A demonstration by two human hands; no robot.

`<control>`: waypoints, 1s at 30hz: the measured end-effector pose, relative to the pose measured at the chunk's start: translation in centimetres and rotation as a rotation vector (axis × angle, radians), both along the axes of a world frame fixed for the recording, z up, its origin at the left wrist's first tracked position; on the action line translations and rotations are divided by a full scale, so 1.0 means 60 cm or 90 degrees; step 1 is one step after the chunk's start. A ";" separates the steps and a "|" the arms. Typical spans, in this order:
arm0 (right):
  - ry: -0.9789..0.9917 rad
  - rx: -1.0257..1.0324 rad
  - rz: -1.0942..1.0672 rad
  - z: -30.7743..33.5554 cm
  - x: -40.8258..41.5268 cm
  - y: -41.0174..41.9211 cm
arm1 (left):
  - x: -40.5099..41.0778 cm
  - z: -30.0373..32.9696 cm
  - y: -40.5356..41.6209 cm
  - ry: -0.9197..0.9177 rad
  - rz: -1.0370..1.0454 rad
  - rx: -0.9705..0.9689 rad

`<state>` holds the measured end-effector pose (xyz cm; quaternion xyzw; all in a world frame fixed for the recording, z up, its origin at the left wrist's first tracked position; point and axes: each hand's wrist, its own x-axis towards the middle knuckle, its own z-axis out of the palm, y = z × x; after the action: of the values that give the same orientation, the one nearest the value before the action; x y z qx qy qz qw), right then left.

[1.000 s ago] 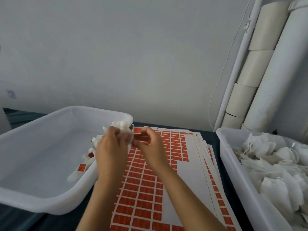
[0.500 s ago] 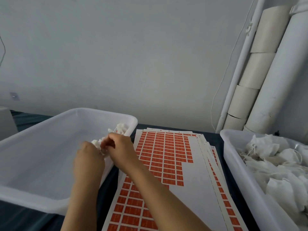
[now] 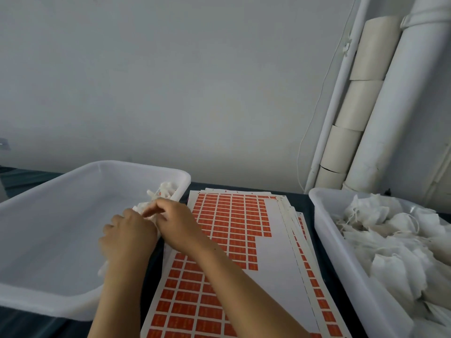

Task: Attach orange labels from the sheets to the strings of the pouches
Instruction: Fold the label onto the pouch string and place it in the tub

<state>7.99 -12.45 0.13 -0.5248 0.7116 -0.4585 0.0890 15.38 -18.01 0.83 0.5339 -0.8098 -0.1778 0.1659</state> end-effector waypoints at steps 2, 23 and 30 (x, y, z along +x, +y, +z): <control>-0.061 -0.048 -0.019 0.009 -0.010 0.016 | -0.015 0.007 0.023 0.042 -0.017 -0.065; -0.108 0.121 -0.699 0.073 -0.207 0.404 | -0.260 -0.012 0.379 0.308 -0.709 0.041; -0.168 0.116 -0.758 0.042 -0.210 0.460 | -0.289 -0.040 0.443 0.104 -0.817 -0.016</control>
<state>-4.61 15.18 2.64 0.0334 0.9016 -0.4283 -0.0503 -1.95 8.55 -1.57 -0.0733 -0.9548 -0.2721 0.0944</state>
